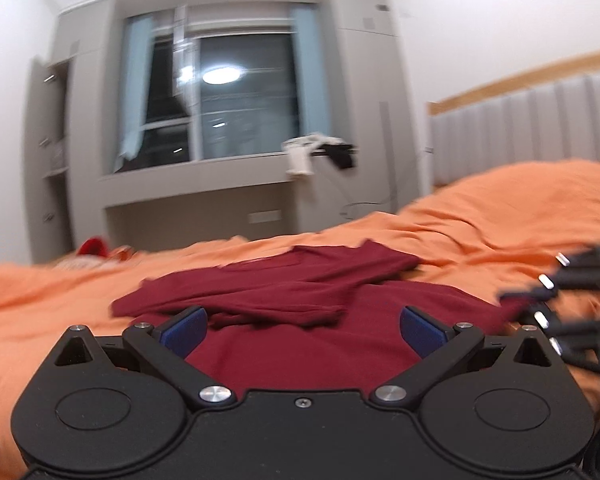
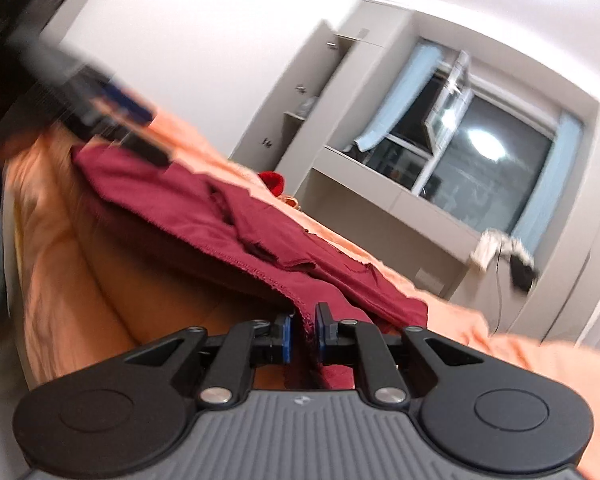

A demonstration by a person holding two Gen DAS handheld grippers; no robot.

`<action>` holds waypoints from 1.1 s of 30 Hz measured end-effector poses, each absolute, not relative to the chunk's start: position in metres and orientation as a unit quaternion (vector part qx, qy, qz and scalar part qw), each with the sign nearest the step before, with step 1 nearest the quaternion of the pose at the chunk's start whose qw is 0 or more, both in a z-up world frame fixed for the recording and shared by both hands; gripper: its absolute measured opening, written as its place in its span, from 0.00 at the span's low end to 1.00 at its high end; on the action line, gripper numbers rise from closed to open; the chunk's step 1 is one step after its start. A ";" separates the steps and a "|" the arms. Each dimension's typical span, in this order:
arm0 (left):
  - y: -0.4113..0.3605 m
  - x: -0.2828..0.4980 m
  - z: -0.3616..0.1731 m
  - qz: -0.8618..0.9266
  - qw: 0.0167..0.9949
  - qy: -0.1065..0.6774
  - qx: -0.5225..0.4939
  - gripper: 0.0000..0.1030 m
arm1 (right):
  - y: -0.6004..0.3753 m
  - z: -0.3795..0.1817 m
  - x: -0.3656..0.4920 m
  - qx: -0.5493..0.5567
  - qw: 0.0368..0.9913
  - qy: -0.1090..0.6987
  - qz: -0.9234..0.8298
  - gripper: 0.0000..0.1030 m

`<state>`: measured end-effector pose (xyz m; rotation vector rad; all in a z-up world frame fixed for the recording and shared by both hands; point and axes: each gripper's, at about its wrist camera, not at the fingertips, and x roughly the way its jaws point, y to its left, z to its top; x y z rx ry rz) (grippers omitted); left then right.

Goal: Fold small clothes
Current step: 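Grasp the shirt hem with the right gripper and lift it, then close the left gripper on the hem while the right gripper holds it raised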

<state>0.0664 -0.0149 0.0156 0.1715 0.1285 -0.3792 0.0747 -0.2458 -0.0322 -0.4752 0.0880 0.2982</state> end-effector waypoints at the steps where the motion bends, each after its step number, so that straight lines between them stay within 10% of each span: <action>1: -0.021 0.064 0.013 -0.199 0.973 0.062 0.098 0.99 | -0.252 -0.029 0.075 -0.219 0.963 0.046 0.148 0.13; 20: -0.085 0.091 -0.034 -0.149 0.943 0.099 0.281 0.99 | -0.266 -0.014 0.062 -0.199 0.967 0.036 0.157 0.12; 33: -0.039 0.093 -0.032 0.016 0.959 0.073 0.273 0.54 | -0.260 -0.007 0.047 -0.205 0.968 0.010 0.141 0.08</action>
